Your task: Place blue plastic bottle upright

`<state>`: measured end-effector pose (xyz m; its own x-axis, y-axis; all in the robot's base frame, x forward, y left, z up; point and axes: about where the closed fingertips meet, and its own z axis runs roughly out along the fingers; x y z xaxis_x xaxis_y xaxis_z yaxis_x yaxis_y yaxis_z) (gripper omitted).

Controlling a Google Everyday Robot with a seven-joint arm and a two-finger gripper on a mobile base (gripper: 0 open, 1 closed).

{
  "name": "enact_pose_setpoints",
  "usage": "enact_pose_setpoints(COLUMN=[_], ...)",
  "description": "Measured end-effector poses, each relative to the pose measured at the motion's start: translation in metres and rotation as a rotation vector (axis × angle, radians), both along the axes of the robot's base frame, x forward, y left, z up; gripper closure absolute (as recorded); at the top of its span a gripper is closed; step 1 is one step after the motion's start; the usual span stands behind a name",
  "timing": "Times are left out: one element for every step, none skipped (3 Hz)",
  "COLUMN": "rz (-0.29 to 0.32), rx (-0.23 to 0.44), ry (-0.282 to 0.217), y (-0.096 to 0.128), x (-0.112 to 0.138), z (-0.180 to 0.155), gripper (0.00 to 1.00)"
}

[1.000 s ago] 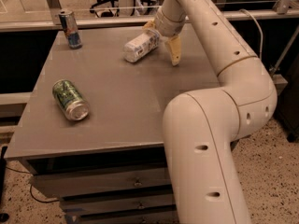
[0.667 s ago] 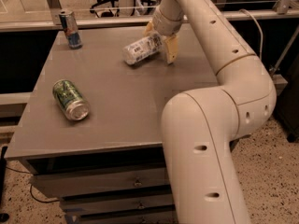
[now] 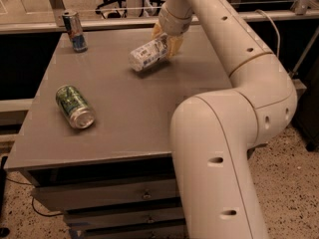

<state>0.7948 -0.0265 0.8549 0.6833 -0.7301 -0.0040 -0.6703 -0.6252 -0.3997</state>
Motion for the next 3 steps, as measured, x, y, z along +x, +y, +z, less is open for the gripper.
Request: enact_pose_setpoints(rz=[0.039,0.11,0.211], rx=[0.003,0.065,0.159], ry=[-0.039,-0.079,-0.074], y=[0.007,-0.001,-0.022], x=[-0.018,-0.047,-0.078], z=[0.025,0.056,0.073], gripper=[1.0,1.0,1.0])
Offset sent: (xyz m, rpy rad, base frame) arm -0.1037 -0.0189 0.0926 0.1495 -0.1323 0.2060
